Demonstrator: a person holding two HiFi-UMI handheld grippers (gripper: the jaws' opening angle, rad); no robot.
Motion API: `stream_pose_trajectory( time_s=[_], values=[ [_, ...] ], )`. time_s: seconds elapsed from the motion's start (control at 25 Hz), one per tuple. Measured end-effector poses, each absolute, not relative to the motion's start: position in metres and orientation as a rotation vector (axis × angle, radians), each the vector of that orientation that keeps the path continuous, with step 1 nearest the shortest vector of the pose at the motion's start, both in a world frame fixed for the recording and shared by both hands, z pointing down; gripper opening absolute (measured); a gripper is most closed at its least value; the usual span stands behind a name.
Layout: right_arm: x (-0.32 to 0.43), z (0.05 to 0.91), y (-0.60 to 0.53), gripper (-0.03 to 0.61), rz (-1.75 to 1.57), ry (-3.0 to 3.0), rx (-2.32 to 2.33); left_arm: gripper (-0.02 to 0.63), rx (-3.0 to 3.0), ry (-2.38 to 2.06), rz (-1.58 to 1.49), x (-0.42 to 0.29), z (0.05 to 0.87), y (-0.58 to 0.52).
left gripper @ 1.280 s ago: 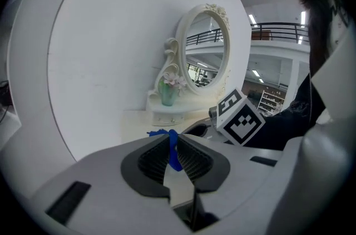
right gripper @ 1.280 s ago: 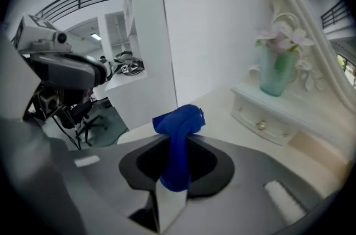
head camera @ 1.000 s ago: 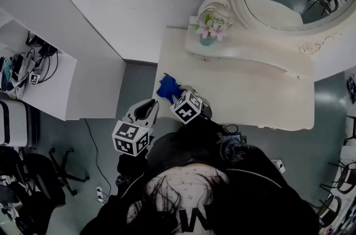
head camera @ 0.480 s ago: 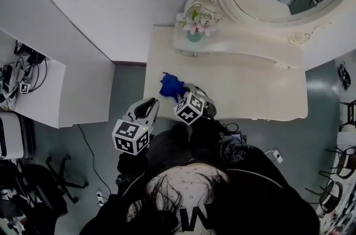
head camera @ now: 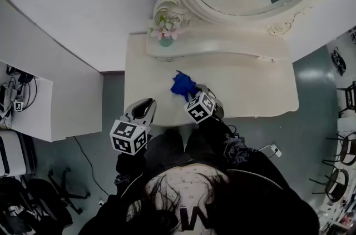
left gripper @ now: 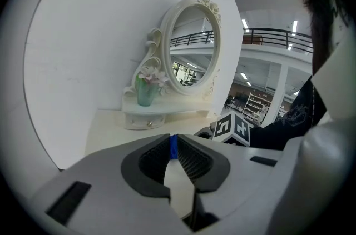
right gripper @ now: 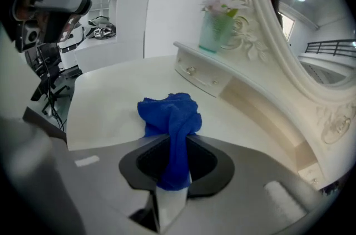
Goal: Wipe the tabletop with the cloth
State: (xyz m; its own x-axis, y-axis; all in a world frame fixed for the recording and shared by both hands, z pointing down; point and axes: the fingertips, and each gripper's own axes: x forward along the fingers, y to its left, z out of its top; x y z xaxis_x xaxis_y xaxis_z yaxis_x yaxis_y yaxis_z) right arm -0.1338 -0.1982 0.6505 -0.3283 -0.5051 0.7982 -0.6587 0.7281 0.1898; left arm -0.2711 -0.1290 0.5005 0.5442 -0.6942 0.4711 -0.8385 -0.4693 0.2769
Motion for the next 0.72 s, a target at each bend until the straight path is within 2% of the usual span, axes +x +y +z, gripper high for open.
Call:
stream_pose_trajectory(
  time_s=[0.72],
  values=[
    [0.177,0.649,-0.222,0.083,0.371,-1.841,1.187,0.020,2.411,-0.998,0.458,-0.019,0.511,-0.162]
  ],
)
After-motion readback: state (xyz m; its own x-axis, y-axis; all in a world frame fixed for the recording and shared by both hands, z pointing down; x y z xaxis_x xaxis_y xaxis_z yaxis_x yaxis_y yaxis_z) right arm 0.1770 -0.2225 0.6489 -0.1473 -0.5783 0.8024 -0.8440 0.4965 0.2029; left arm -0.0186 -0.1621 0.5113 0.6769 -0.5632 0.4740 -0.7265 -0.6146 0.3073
